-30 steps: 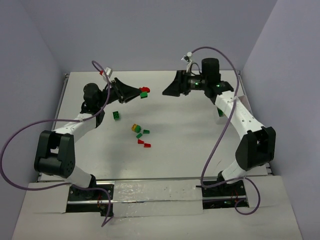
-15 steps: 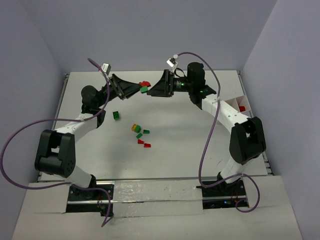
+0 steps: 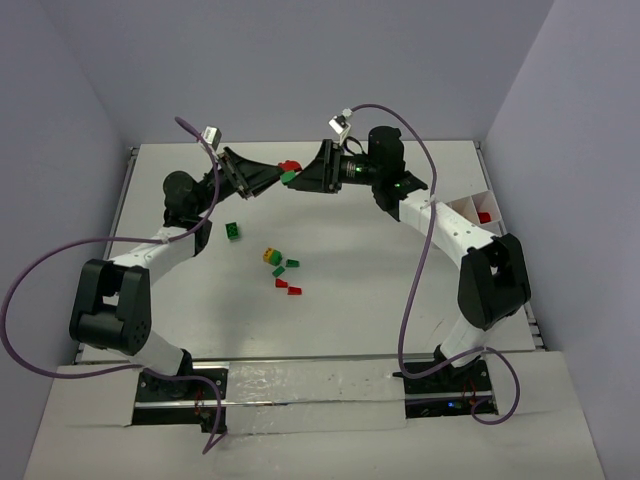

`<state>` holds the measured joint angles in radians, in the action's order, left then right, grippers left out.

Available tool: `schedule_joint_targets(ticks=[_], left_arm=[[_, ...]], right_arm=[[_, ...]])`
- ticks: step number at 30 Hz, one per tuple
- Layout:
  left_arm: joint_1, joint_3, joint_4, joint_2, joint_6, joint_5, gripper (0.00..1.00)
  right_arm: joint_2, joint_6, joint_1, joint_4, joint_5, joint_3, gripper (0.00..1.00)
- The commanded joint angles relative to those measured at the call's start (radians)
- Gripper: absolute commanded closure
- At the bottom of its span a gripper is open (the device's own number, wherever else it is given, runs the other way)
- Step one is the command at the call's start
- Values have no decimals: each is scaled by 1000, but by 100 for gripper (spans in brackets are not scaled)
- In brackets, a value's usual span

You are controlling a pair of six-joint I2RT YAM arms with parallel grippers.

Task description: Sort the legos into containers by color

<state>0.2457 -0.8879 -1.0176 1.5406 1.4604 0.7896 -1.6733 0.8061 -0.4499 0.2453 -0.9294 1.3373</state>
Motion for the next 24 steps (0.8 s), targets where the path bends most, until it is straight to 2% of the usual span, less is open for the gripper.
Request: schedule_joint_targets(ticks=[1, 16, 20, 22, 24], left_arm=[[6, -5, -41, 4, 5, -16, 100], [12, -1, 2, 4, -20, -20, 100], [15, 1, 10, 0, -23, -18, 100], [15, 1, 11, 0, -23, -17, 100], [15, -1, 14, 2, -23, -18, 100]], right_arm=[[6, 15, -10, 49, 22, 39, 29], [6, 36, -21, 98, -9, 66, 35], [-4, 36, -23, 97, -5, 72, 48], [-6, 27, -24, 85, -3, 73, 61], [-4, 7, -25, 63, 0, 74, 69]])
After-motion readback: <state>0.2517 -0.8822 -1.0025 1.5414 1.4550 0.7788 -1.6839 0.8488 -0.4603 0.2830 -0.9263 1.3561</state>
